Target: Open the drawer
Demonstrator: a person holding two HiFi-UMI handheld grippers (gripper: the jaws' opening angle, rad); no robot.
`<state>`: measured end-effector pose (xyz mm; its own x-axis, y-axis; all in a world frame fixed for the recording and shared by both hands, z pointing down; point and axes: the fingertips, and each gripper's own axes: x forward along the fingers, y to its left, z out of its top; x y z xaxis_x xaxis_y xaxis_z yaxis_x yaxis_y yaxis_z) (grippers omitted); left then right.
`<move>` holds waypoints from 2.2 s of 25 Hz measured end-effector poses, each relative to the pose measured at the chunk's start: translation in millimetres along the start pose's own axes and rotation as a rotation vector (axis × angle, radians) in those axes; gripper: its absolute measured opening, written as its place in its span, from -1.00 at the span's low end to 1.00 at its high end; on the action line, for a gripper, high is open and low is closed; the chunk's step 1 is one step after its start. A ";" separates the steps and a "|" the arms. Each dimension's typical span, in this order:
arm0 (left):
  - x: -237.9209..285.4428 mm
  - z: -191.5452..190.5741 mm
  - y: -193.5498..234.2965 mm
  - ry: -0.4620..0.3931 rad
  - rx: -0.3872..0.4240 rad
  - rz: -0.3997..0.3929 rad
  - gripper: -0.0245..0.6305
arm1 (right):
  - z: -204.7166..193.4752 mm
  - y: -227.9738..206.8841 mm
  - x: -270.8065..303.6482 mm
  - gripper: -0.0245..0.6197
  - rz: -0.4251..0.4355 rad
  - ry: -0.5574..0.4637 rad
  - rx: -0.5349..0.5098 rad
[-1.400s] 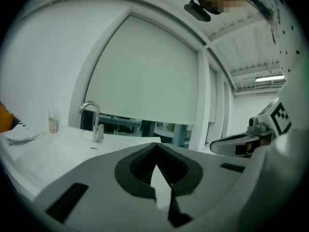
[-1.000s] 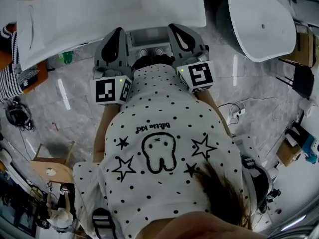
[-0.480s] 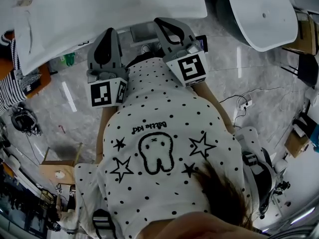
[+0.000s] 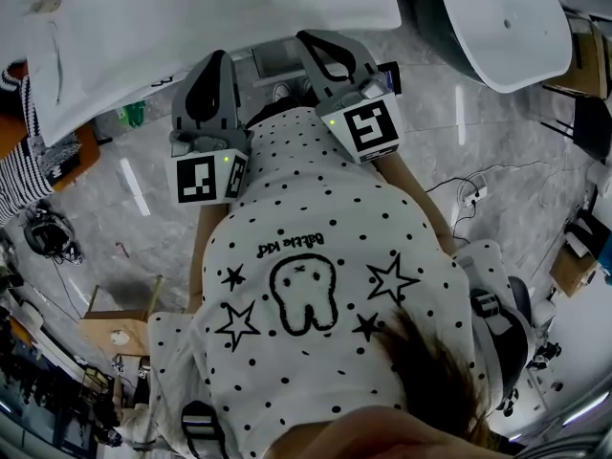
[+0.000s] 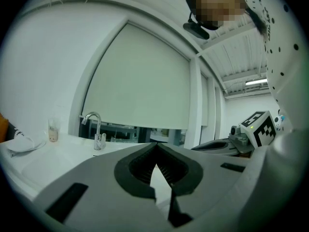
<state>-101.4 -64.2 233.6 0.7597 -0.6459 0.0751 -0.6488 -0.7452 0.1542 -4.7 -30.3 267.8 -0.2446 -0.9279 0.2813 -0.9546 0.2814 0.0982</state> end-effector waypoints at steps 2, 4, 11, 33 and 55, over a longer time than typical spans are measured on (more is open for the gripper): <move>0.6 -0.4 -2.8 0.004 0.001 -0.025 -0.91 | 0.2 3.1 1.0 -0.88 0.004 0.001 -0.007; 1.6 -2.0 -6.0 0.011 0.002 -0.047 -0.91 | -0.4 5.8 2.1 -0.88 0.010 0.003 -0.015; 4.7 -1.4 -14.7 0.011 0.030 -0.066 -0.91 | -0.1 5.9 2.3 -0.88 0.021 0.013 -0.027; 10.3 -5.0 -9.8 0.055 0.030 -0.045 -0.91 | 4.8 0.3 7.2 -0.88 0.037 -0.004 -0.021; 14.8 -5.3 -6.1 0.042 0.033 -0.048 -0.91 | 1.7 -4.1 9.6 -0.88 0.025 0.008 -0.008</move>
<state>-86.0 -68.4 239.0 0.7909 -0.6021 0.1094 -0.6119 -0.7808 0.1262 -3.4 -40.8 268.5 -0.2666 -0.9188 0.2912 -0.9469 0.3060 0.0987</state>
